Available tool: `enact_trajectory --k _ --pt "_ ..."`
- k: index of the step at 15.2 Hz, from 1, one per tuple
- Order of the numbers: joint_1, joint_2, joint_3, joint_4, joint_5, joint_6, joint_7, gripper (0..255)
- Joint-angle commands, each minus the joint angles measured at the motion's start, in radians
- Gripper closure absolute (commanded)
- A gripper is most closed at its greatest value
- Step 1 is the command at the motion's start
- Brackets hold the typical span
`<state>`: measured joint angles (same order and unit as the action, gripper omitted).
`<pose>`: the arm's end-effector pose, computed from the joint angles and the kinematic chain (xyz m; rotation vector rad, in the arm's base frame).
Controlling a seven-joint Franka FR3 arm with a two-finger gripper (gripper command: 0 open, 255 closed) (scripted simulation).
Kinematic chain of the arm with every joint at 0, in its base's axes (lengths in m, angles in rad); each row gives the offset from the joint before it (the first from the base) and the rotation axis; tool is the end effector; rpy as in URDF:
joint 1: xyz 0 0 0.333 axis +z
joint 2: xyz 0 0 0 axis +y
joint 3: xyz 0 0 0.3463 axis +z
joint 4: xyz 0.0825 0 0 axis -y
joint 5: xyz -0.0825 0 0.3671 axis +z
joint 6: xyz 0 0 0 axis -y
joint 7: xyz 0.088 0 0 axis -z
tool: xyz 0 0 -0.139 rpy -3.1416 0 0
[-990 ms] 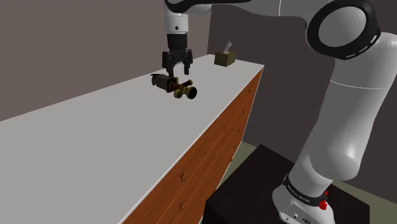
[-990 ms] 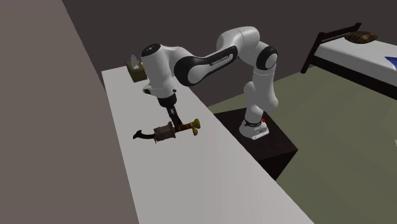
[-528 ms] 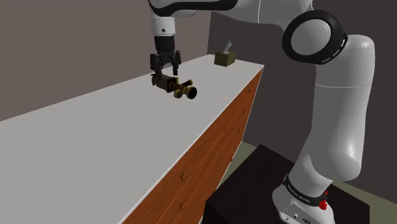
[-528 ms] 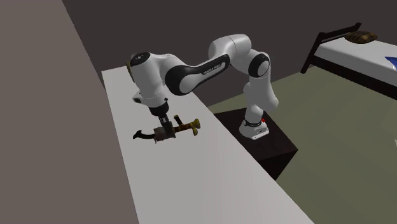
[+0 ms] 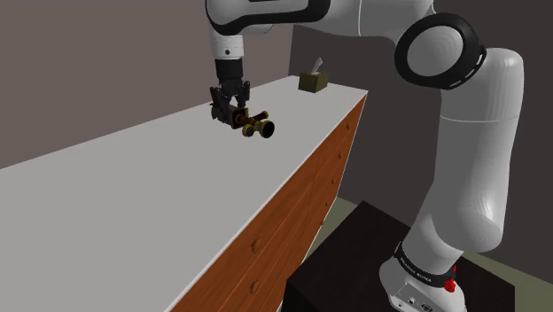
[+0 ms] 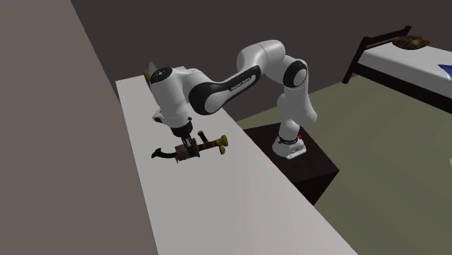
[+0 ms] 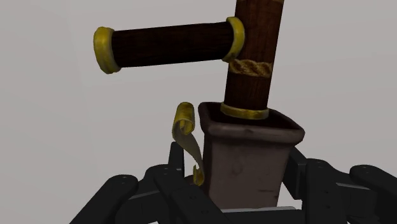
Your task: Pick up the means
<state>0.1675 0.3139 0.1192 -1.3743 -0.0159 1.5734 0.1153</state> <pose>0.6086 0.1658 0.5288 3.1235 0.2640 -0.1798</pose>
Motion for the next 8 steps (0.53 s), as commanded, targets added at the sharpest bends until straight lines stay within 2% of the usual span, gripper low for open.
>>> enact_trajectory --k 1,8 --pt "0.0 0.001 0.0 -0.001 0.0 0.001 0.0 255" --pt "0.001 0.001 0.001 0.012 0.0 -0.012 0.001 255"
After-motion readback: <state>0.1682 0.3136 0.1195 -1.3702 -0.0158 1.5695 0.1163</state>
